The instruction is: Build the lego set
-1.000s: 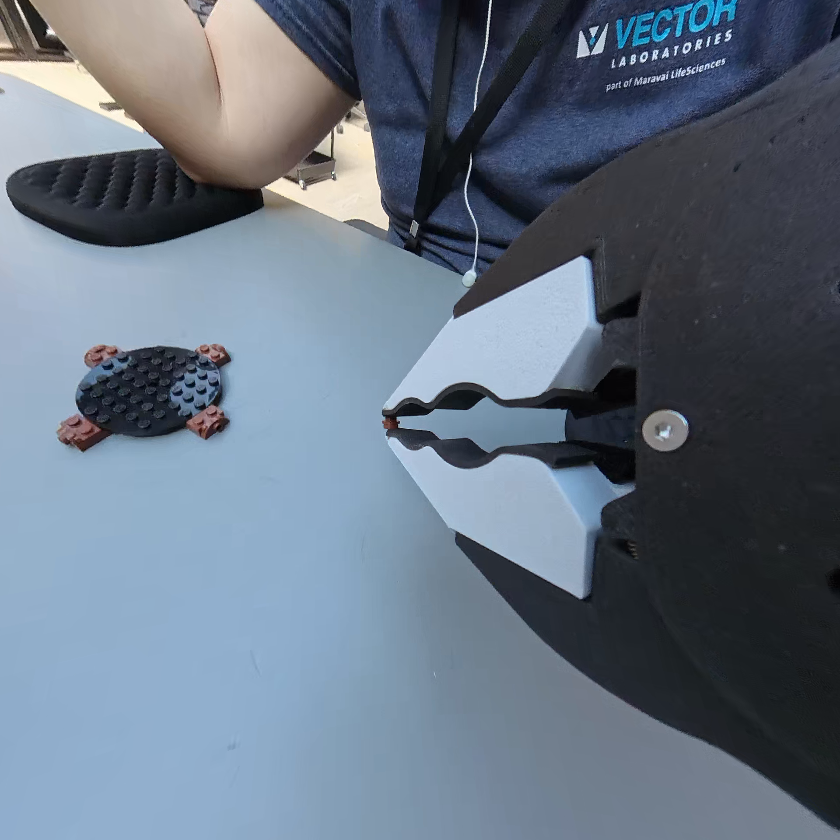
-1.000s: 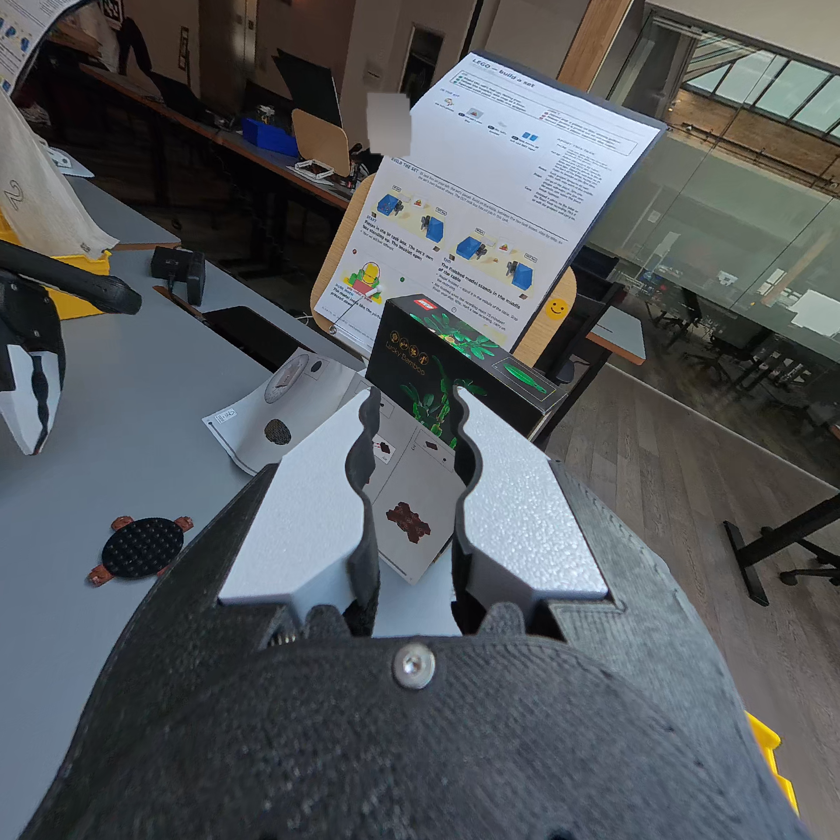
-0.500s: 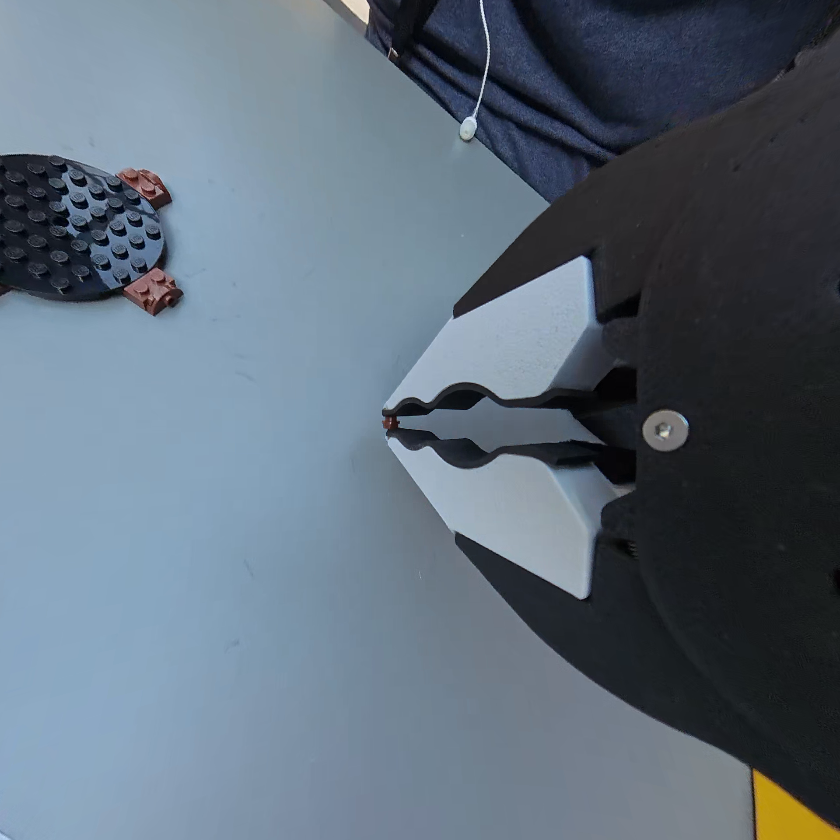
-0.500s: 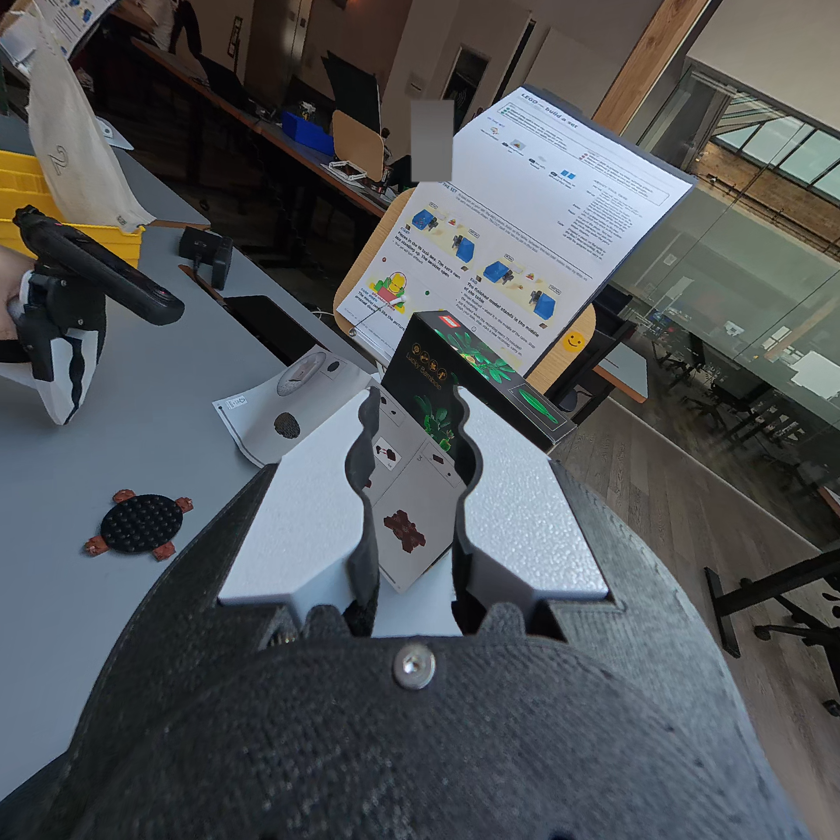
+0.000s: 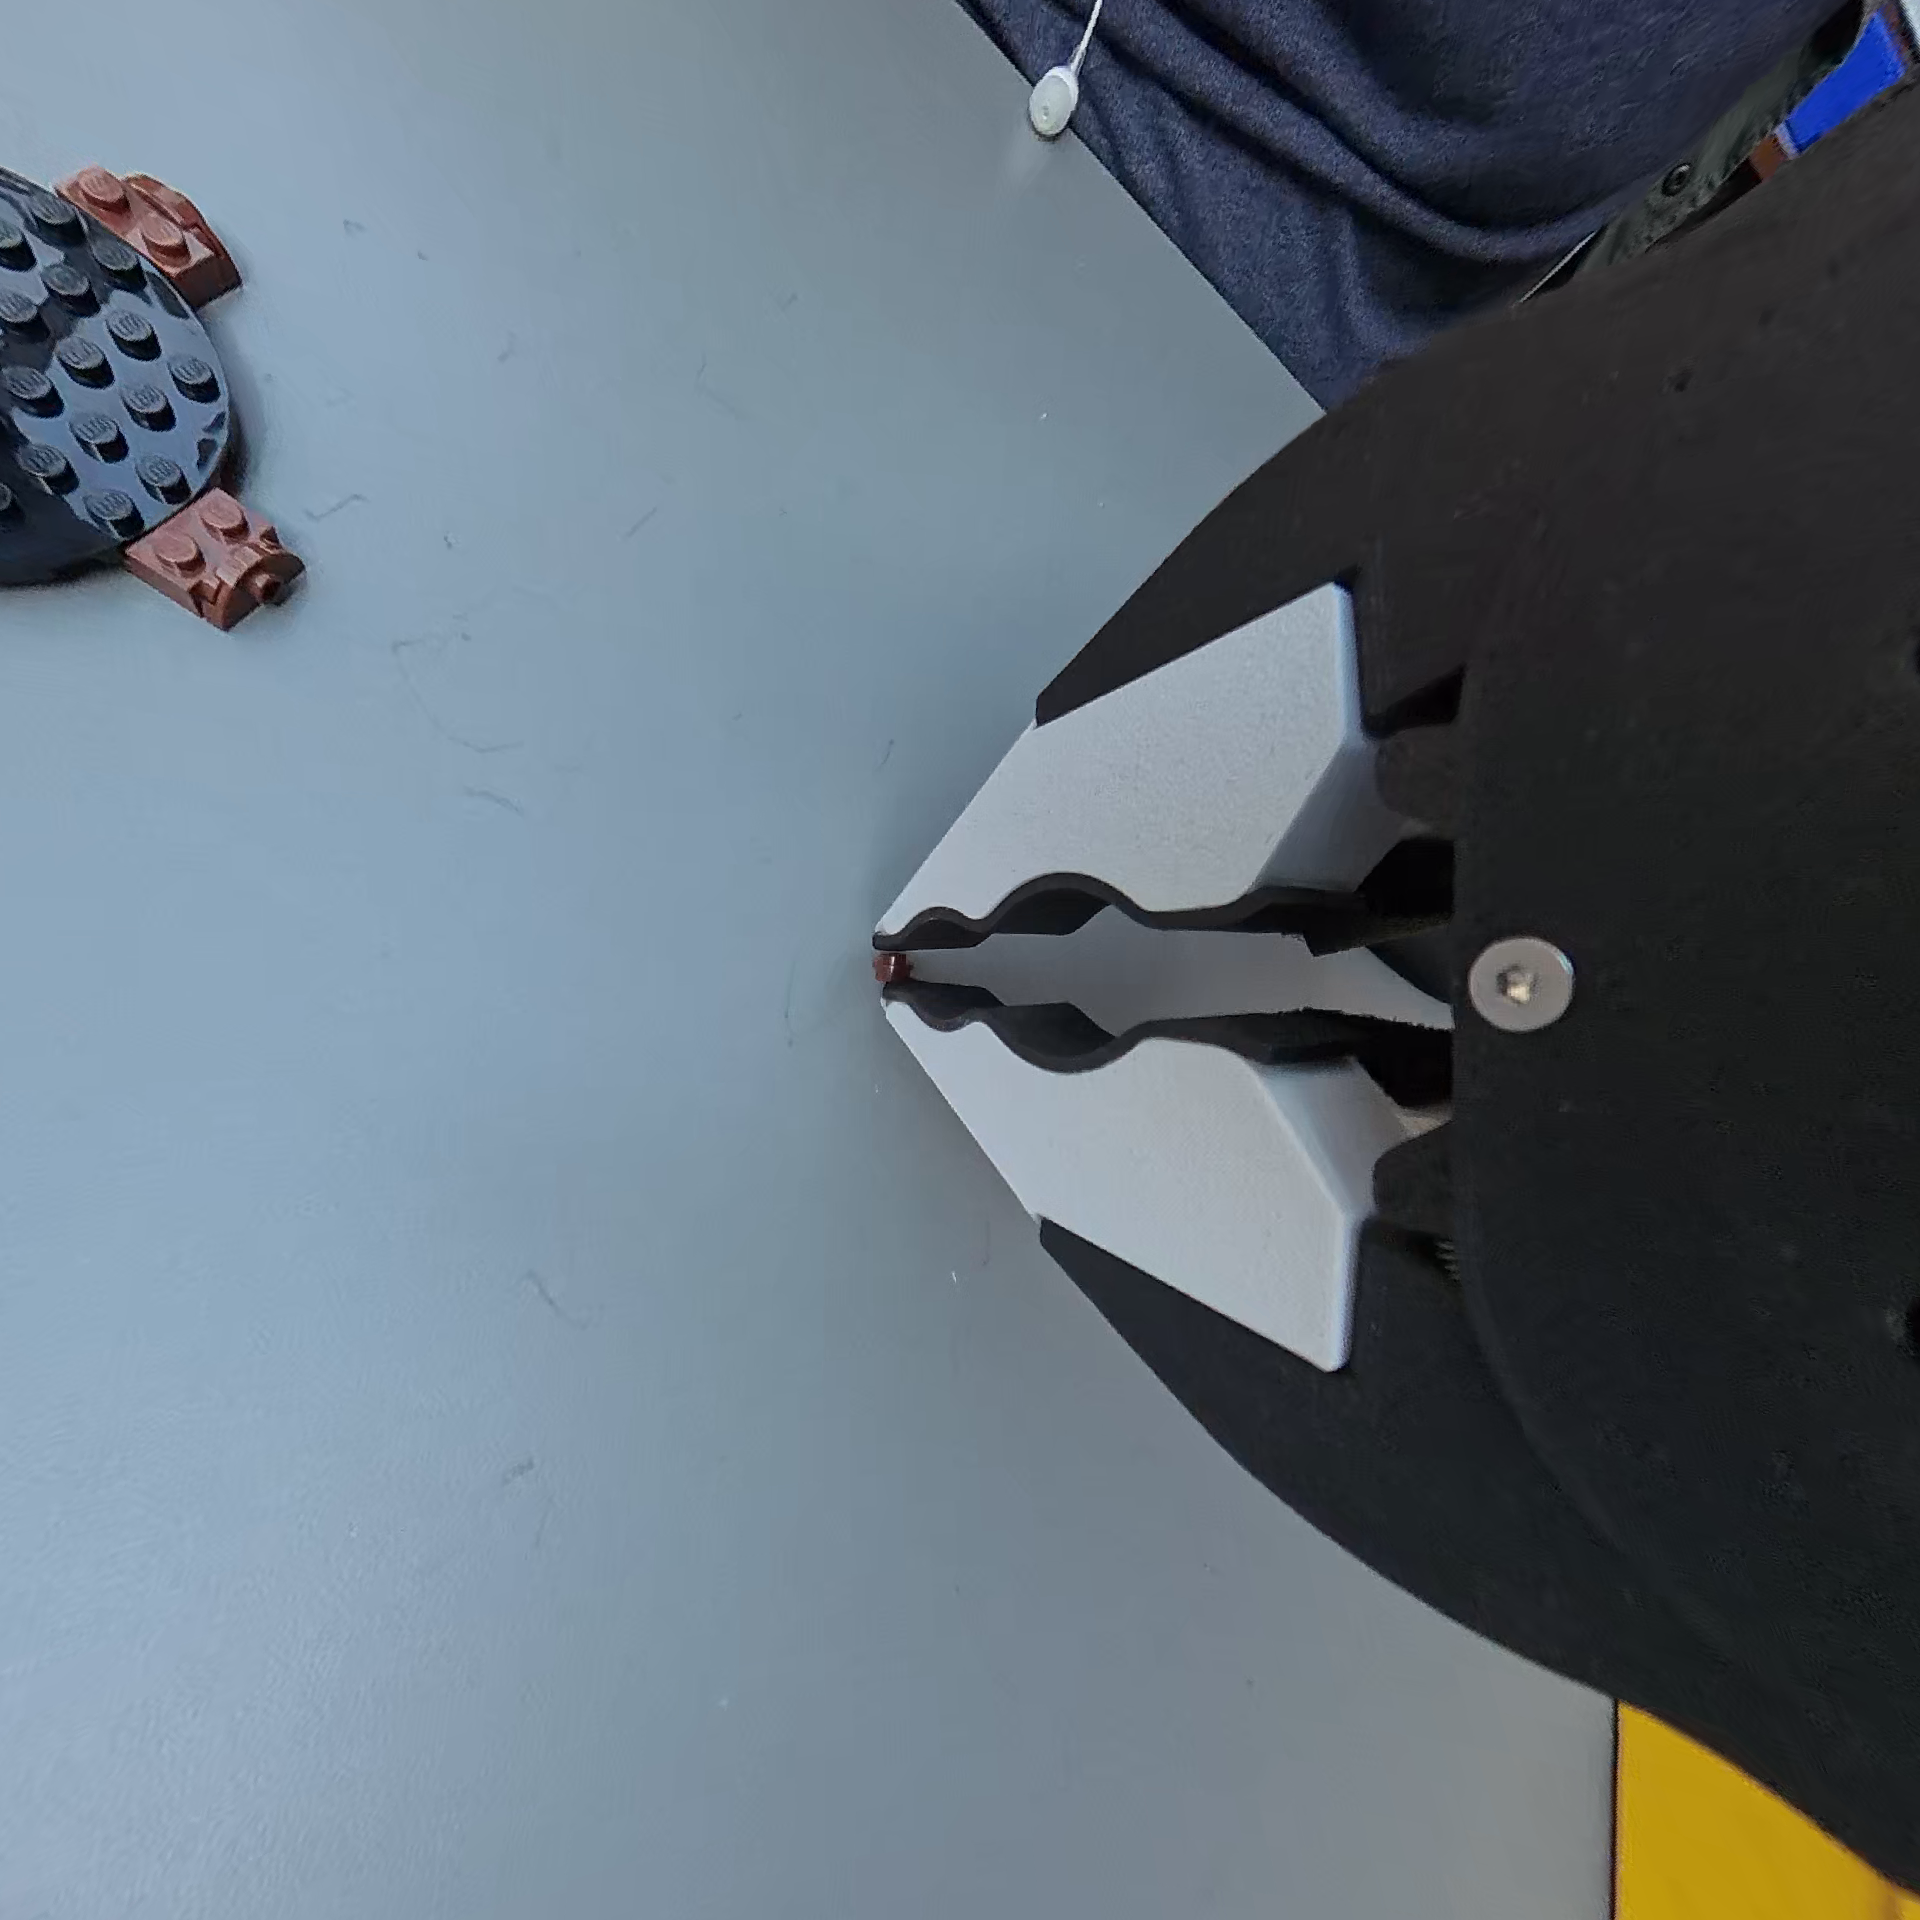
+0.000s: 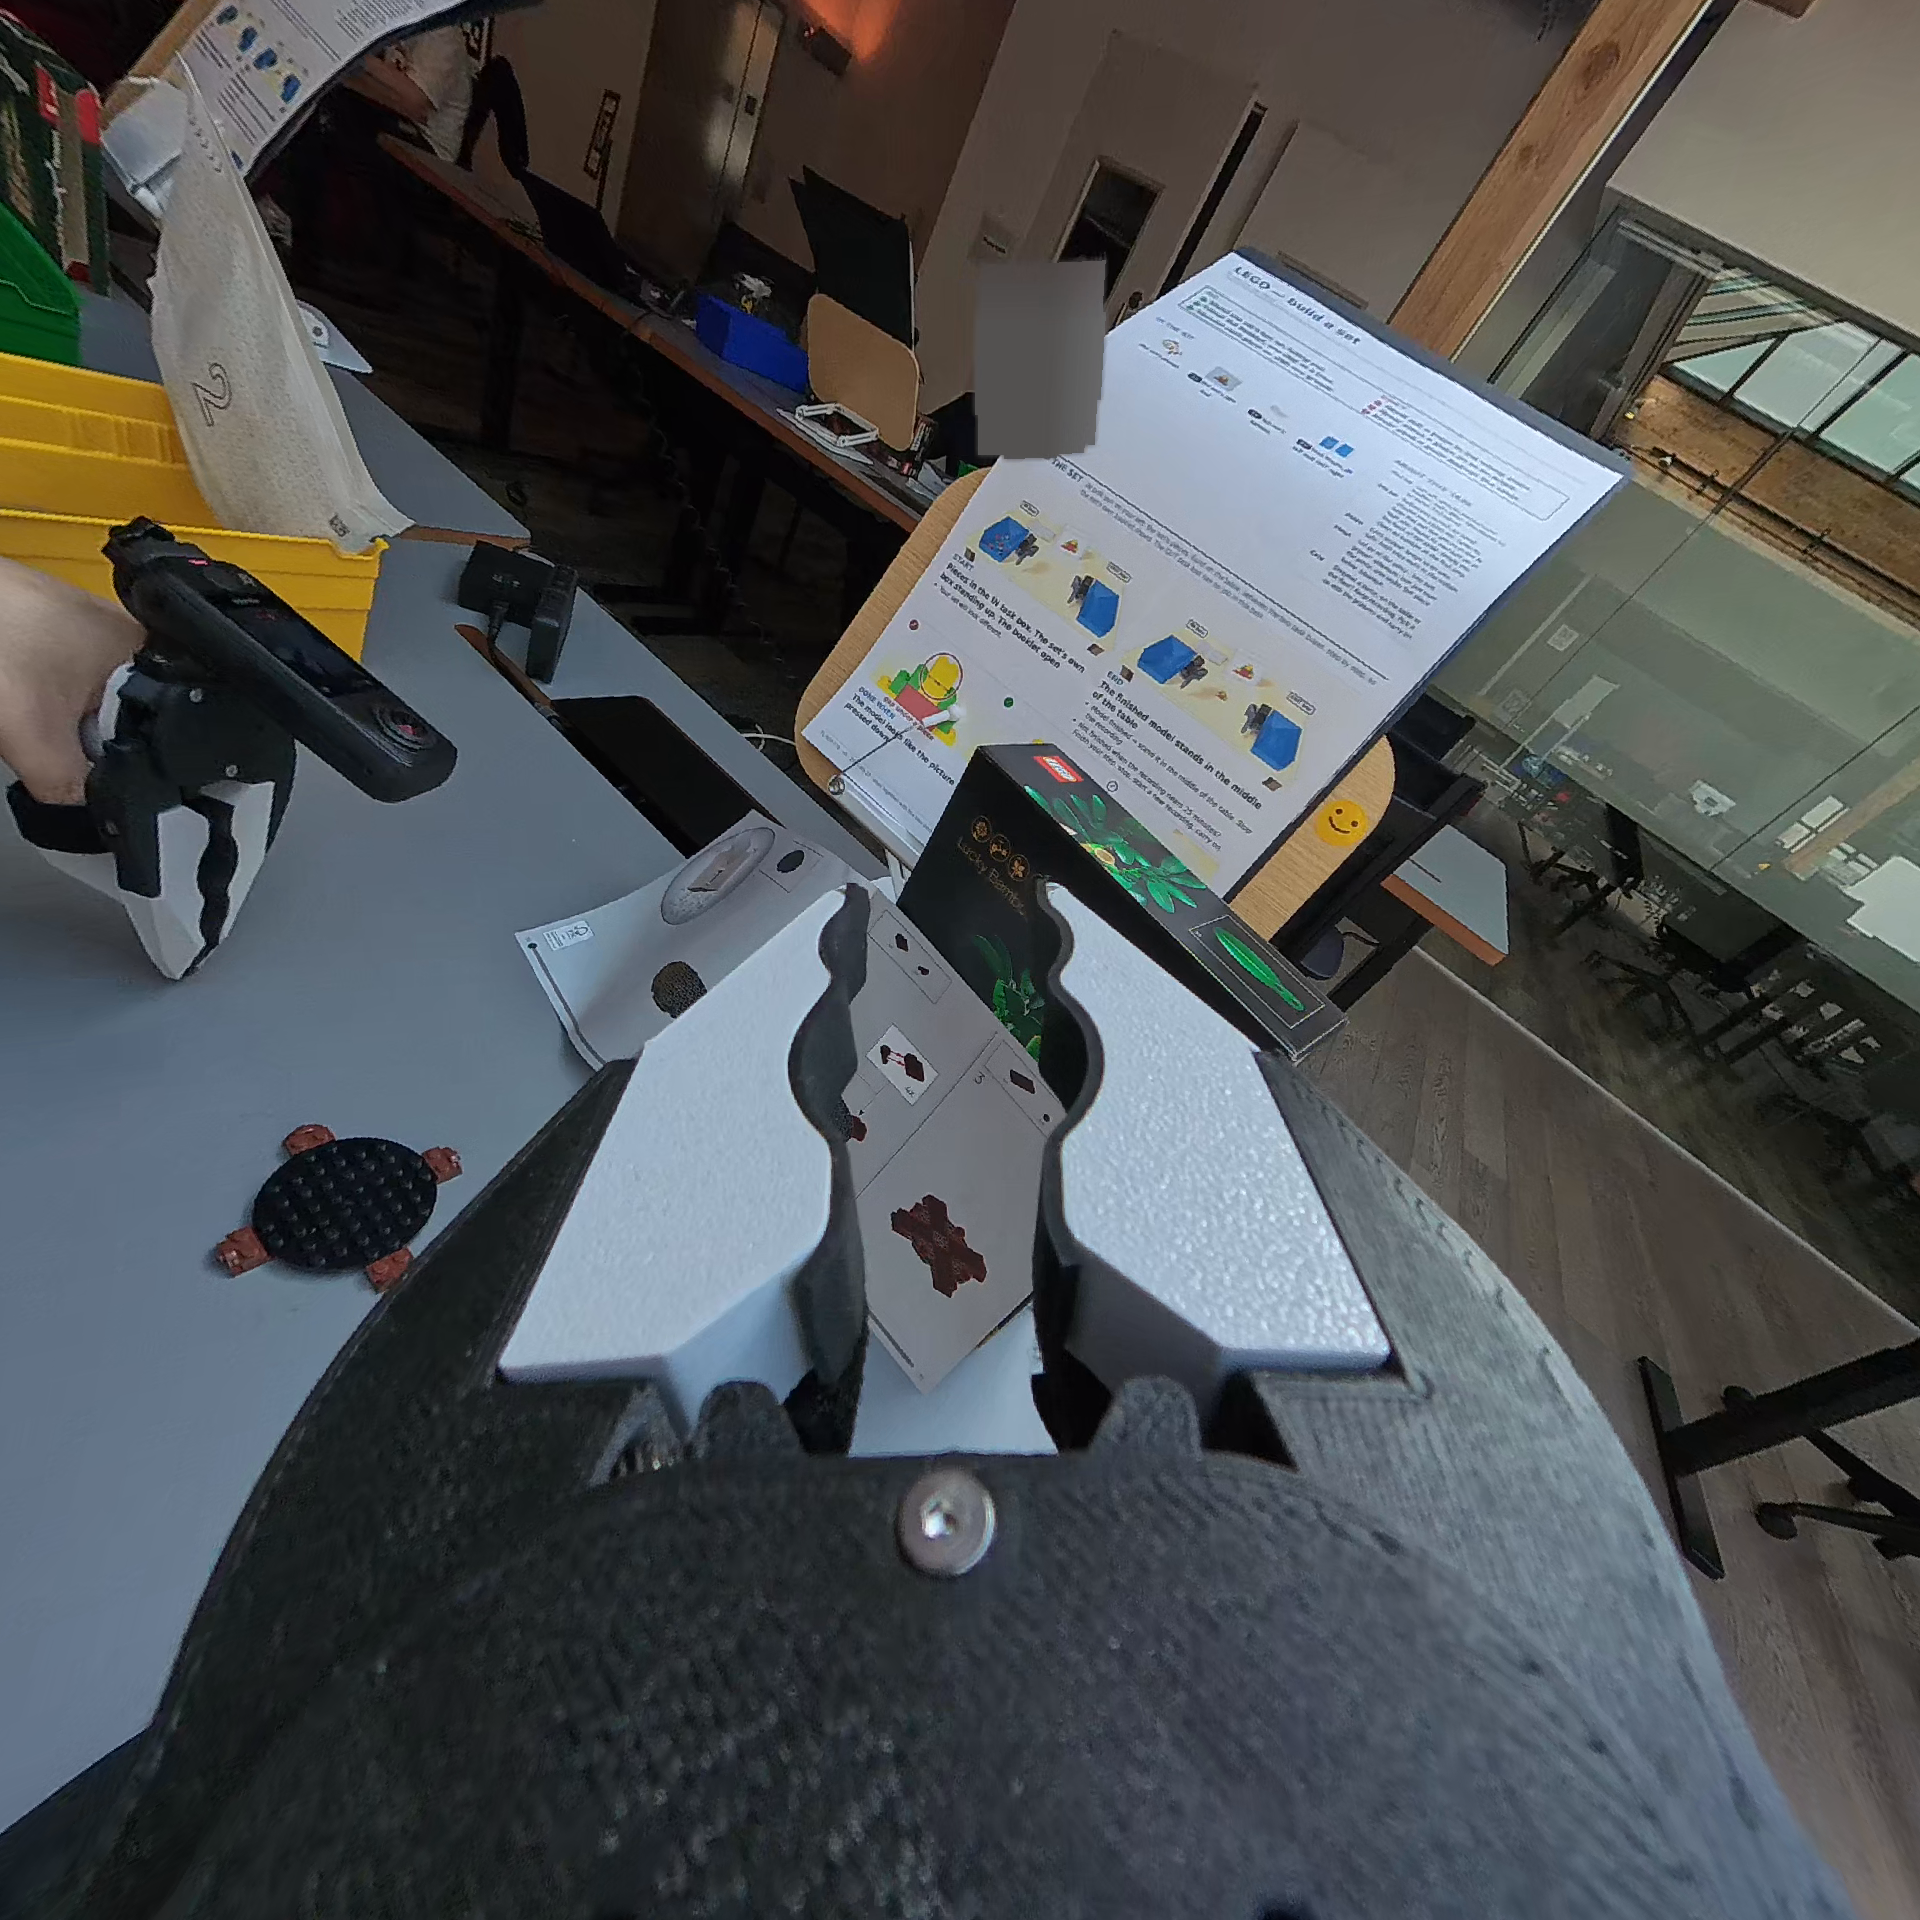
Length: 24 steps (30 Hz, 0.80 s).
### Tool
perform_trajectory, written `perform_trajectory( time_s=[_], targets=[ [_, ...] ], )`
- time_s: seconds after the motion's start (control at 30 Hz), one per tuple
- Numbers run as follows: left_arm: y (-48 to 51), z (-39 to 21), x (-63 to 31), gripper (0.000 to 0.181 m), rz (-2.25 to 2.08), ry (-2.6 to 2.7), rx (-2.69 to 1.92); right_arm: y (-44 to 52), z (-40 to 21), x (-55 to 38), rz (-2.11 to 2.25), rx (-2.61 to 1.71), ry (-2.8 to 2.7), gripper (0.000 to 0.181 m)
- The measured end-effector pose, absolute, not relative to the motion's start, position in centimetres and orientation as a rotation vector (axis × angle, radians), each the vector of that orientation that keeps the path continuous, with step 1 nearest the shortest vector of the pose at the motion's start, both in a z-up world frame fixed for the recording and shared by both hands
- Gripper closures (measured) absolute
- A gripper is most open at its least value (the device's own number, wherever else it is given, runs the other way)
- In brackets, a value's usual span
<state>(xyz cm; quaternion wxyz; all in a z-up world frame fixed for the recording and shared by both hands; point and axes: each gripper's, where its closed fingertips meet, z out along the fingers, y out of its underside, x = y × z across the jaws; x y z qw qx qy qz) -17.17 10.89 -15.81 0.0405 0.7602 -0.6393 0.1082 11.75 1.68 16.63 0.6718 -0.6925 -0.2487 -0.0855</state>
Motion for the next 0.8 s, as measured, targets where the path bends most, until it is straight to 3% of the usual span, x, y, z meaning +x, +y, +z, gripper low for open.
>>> perform_trajectory(
  time_s=[0.1,0.23,0.5,0.8],
  targets=[
    [10.8,-15.9,-17.4,0.175,0.318,-2.001,2.299,1.8,16.5,11.4,-0.19,-1.564,-0.576,0.151],
    [11.1,-14.9,-17.4,0.155,0.333,-2.038,2.308,1.9,16.5,10.8,-0.174,-1.556,-0.597,0.151],
    [13.7,-8.0,-19.4,0.156,0.633,-1.984,2.555,2.2,17.0,8.6,-0.127,-1.508,-0.657,0.151],
    [19.1,2.5,-32.5,0.164,0.828,-1.859,3.219,3.5,19.6,1.9,-0.049,-1.3,-0.757,0.151]
  ],
)
